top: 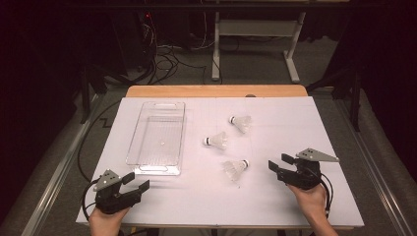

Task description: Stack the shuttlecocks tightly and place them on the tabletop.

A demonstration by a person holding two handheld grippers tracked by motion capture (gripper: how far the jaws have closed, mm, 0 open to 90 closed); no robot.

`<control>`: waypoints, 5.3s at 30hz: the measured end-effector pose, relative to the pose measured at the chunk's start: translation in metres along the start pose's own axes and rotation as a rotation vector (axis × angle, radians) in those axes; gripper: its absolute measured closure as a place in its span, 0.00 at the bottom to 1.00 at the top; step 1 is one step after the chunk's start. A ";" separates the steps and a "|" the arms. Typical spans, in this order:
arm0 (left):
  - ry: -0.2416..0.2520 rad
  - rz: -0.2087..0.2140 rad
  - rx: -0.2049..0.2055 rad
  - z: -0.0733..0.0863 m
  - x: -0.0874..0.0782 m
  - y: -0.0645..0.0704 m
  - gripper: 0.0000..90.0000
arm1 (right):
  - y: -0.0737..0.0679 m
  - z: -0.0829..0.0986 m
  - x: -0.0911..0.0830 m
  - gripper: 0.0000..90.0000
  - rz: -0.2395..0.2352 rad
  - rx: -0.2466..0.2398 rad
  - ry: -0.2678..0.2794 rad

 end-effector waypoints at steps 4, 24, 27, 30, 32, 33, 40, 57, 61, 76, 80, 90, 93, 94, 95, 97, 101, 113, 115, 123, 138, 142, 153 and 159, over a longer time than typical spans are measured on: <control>0.000 0.000 0.000 0.000 0.000 0.000 0.37 | 0.000 -0.004 0.002 0.43 -0.001 0.005 -0.002; -0.005 -0.005 0.004 0.000 0.000 0.000 0.38 | -0.006 -0.025 0.026 0.51 -0.012 0.015 -0.066; -0.004 -0.006 0.004 0.000 0.000 0.000 0.38 | -0.004 -0.028 0.029 0.52 -0.005 0.015 -0.074; -0.006 -0.006 0.006 0.000 0.000 0.000 0.38 | -0.004 -0.031 0.031 0.53 -0.005 0.016 -0.085; -0.005 -0.006 0.006 0.000 0.000 0.000 0.38 | -0.004 -0.034 0.033 0.54 -0.006 0.013 -0.090; -0.005 -0.006 0.007 0.000 0.000 0.000 0.38 | -0.004 -0.035 0.034 0.54 -0.007 0.017 -0.093; -0.004 -0.007 0.007 0.000 0.000 0.000 0.38 | -0.004 -0.043 0.041 0.56 -0.012 0.015 -0.118; -0.005 -0.018 0.022 0.000 0.000 0.001 0.38 | -0.002 -0.060 0.059 0.61 -0.031 0.020 -0.164; -0.003 -0.017 0.022 -0.001 0.000 0.001 0.38 | -0.002 -0.062 0.063 0.61 -0.035 0.027 -0.181; -0.004 -0.020 0.027 -0.001 -0.001 0.002 0.38 | -0.003 -0.080 0.076 0.63 -0.025 0.022 -0.215; -0.003 -0.021 0.028 -0.001 -0.001 0.001 0.38 | -0.003 -0.084 0.080 0.63 -0.020 0.023 -0.226; -0.002 -0.021 0.031 -0.001 -0.001 0.001 0.38 | -0.003 -0.091 0.092 0.64 -0.015 0.030 -0.261; -0.002 -0.021 0.030 -0.001 -0.001 0.001 0.38 | -0.002 -0.094 0.095 0.64 -0.012 0.037 -0.263; -0.002 -0.021 0.031 -0.001 -0.001 0.001 0.38 | -0.002 -0.095 0.096 0.64 -0.011 0.043 -0.262; -0.002 -0.021 0.031 -0.001 -0.001 0.001 0.38 | -0.001 -0.096 0.097 0.64 -0.010 0.043 -0.263; -0.002 -0.022 0.031 -0.001 -0.001 0.001 0.38 | 0.000 -0.097 0.099 0.64 -0.009 0.044 -0.270; -0.003 -0.022 0.031 -0.001 -0.001 0.001 0.38 | -0.001 -0.100 0.102 0.65 -0.013 0.050 -0.272; -0.006 -0.022 0.031 -0.001 0.000 0.001 0.38 | 0.001 -0.110 0.116 0.65 -0.006 0.053 -0.307; -0.006 -0.022 0.031 -0.001 -0.001 0.001 0.38 | 0.001 -0.111 0.118 0.65 -0.005 0.053 -0.309; -0.009 -0.022 0.033 0.000 0.000 0.001 0.38 | 0.004 -0.113 0.125 0.66 -0.001 0.069 -0.332; -0.007 -0.024 0.039 -0.001 -0.001 0.001 0.38 | 0.004 -0.115 0.136 0.75 0.003 0.075 -0.360; -0.007 -0.024 0.037 -0.001 -0.001 0.001 0.38 | 0.005 -0.114 0.137 0.78 0.002 0.077 -0.363; -0.009 -0.036 0.044 -0.001 -0.001 0.001 0.38 | 0.003 -0.113 0.139 0.87 -0.001 0.057 -0.367; -0.010 -0.038 0.048 -0.001 -0.001 0.001 0.38 | 0.003 -0.113 0.140 0.93 0.004 0.048 -0.368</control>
Point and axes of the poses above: each handheld gripper's, and its own axes: x roughly forward along the jaws, z roughly out of its underside, y roughly to its right, the point moved 9 cm from there along x, roughly forward along the jaws, and after that the axes turned 12 degrees about -y, right-handed, at the moved point
